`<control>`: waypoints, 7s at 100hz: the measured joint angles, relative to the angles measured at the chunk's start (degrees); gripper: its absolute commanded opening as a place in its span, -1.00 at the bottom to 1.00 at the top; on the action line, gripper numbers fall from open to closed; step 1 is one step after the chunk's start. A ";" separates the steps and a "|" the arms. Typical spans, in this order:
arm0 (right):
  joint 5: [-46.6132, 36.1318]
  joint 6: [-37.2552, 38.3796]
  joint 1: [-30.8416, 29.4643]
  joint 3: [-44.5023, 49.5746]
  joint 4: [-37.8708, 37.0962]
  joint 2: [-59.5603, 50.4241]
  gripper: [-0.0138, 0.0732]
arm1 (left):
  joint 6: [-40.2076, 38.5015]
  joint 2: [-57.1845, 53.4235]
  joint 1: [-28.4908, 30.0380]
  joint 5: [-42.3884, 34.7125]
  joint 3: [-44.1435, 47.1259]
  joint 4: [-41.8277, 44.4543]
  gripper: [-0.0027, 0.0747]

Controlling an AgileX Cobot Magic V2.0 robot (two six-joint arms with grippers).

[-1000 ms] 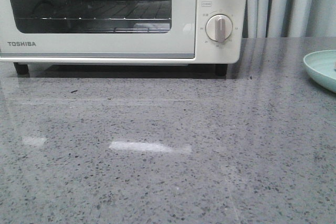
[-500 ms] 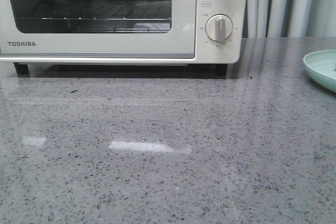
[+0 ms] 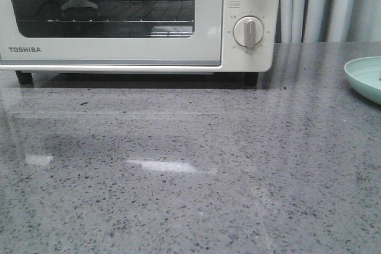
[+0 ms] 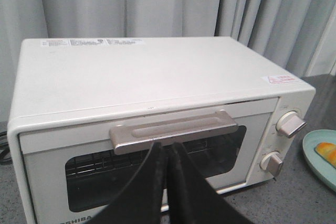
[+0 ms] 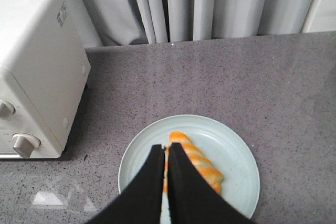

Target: Put bread in oven

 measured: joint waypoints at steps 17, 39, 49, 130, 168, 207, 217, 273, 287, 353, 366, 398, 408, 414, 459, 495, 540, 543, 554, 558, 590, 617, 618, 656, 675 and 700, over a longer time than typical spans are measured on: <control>3.14 -0.52 2.00 -6.25 0.00 5.08 -0.73 | 0.00 8.97 -0.04 3.67 -7.77 0.00 -0.99; 5.60 -0.74 2.55 -13.14 0.00 11.81 -0.73 | 0.20 16.06 -0.04 4.00 -13.83 0.00 -0.99; 6.52 -0.78 2.55 -16.00 0.00 13.92 -0.73 | 0.43 18.22 -0.04 4.31 -15.19 -0.22 -0.99; 8.31 -0.88 2.60 -19.43 0.00 15.82 -0.73 | 2.79 24.28 -1.14 5.24 -12.18 -3.91 -0.99; 14.95 -1.01 2.60 -19.43 0.00 15.82 -0.73 | 2.93 5.66 -11.28 7.07 7.70 -16.09 -0.99; 20.69 -1.01 2.60 -16.80 -2.50 16.91 -0.36 | 2.93 -16.81 -14.08 9.36 10.78 -19.62 -0.99; 20.69 -0.87 2.60 -14.49 -6.36 19.29 0.07 | 2.93 -19.82 -14.08 9.19 10.78 -18.17 -0.99; 19.13 2.14 2.08 -11.86 -12.11 45.68 0.39 | 2.95 -22.38 -14.08 10.33 10.78 -16.17 -0.99; 18.82 2.14 2.08 -11.86 -10.40 50.71 0.38 | 2.95 -22.38 -14.08 10.36 10.78 -16.17 -0.99; 18.47 0.69 4.33 -11.85 -7.94 44.65 -0.84 | 2.95 -22.38 -14.08 10.47 10.78 -16.03 -0.99; 18.69 -0.20 7.71 -11.85 -7.74 37.07 -0.84 | 2.95 -22.38 -14.08 10.34 10.78 -15.93 -0.99; 19.74 -2.24 23.20 -11.85 -3.50 24.71 -0.84 | 1.84 -22.38 -14.08 8.07 10.78 -12.35 -0.99; 19.89 -2.24 29.55 -11.85 -1.79 24.18 -0.84 | 1.54 -22.38 -14.08 7.72 10.78 -11.87 -0.99; 20.01 -2.24 33.78 -11.85 -1.26 24.33 -0.84 | 1.54 -22.38 -14.08 7.60 10.78 -11.87 -0.99; 20.11 -5.65 49.56 -15.86 -0.45 38.59 -0.84 | 1.45 -22.38 -14.08 7.39 10.78 -11.65 -0.99; 19.02 -13.56 52.04 -30.45 -1.66 51.74 -0.84 | 1.45 -22.38 -14.08 7.39 10.78 -11.18 -0.99; 13.53 -14.53 58.24 -37.99 -26.87 61.49 -0.84 | 1.45 -22.38 -14.08 7.58 10.78 -9.72 -0.99; 12.87 -14.39 58.59 -37.99 -28.68 61.67 -0.84 | 1.45 -22.38 -14.08 7.72 10.78 -9.72 -0.99; 10.34 -14.15 59.22 -38.05 -34.10 62.70 -0.84 | 1.45 -22.38 -14.08 7.94 10.78 -9.72 -0.99; 9.84 -13.99 59.22 -38.05 -35.46 63.07 -0.84 | 1.45 -22.38 -14.08 7.96 10.78 -9.72 -0.99; 7.93 -11.46 57.82 -38.13 -40.56 67.15 -0.84 | 1.42 -22.38 -14.08 8.06 10.78 -9.72 -0.99; 6.33 -11.09 56.16 -38.13 -44.70 67.41 -0.73 | 1.42 -22.38 -14.08 8.25 10.78 -9.68 -0.99; 6.22 -10.97 56.18 -38.13 -44.87 67.51 -0.68 | 1.42 -22.38 -14.08 8.25 10.78 -9.68 -0.99; 5.33 -7.66 55.70 -38.13 -44.95 67.76 0.60 | 1.42 -22.38 -14.08 8.50 10.78 -9.43 -0.99; 5.28 -7.52 55.97 -38.13 -44.47 67.76 0.60 | -1.16 -22.38 -14.08 8.92 10.78 -6.90 -0.99; 7.31 -7.49 58.35 -38.13 -46.72 67.76 0.60 | -4.45 -22.38 -11.97 10.51 10.78 -3.76 -0.99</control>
